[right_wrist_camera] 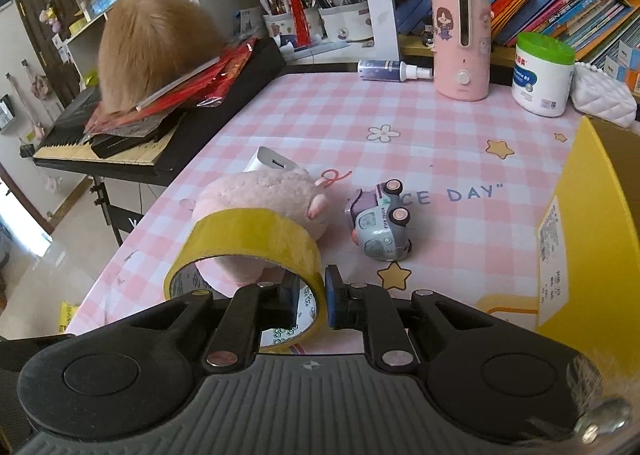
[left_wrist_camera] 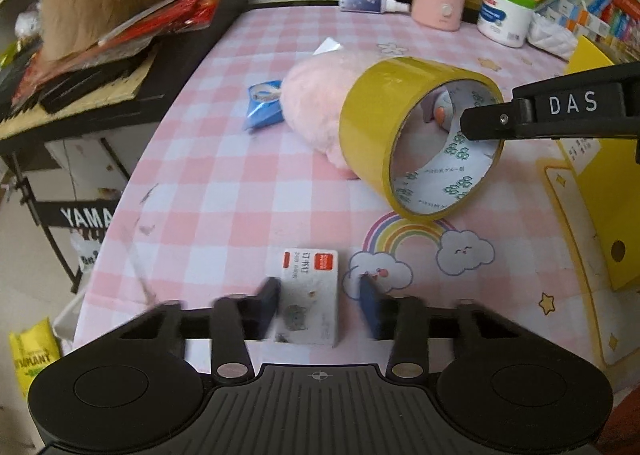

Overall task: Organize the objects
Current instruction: 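Grasp the yellow tape roll with the right tool while the left tool grasps the white card box, then carry the tape roll and card box in both tools over the yellow box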

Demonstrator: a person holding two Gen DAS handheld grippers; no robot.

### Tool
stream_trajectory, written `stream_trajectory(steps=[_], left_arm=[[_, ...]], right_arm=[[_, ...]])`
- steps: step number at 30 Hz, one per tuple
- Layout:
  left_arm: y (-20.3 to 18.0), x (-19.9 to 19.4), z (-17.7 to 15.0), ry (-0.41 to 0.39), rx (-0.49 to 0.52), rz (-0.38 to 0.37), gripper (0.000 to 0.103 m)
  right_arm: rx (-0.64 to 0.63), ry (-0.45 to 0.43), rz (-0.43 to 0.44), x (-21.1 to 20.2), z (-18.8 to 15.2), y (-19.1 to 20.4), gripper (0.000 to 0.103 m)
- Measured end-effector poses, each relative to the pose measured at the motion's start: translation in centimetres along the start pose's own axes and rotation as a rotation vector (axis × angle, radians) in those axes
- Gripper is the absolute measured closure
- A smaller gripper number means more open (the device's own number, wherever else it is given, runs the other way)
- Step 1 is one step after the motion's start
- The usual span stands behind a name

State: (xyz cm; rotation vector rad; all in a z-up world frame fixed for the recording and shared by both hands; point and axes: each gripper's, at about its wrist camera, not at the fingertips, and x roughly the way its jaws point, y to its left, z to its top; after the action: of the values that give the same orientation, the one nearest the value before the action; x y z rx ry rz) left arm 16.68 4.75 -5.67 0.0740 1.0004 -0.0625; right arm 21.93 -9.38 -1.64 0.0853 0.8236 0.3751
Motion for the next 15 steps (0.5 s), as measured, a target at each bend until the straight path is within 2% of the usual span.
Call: stream_trajectory(steps=[4, 15], left_arm=[[-0.2, -0.5, -0.1, -0.004, 0.012, -0.024, 0.075], [1.5, -5.9, -0.7, -0.172, -0.033, -0.074, 0.075]], right_arm=[[0.008, -0.015, -0.012, -1.0, -0.2, -0.2, 0.09], [0.035, -0.077, -0.08, -5.6, -2.0, 0.0, 0.09]])
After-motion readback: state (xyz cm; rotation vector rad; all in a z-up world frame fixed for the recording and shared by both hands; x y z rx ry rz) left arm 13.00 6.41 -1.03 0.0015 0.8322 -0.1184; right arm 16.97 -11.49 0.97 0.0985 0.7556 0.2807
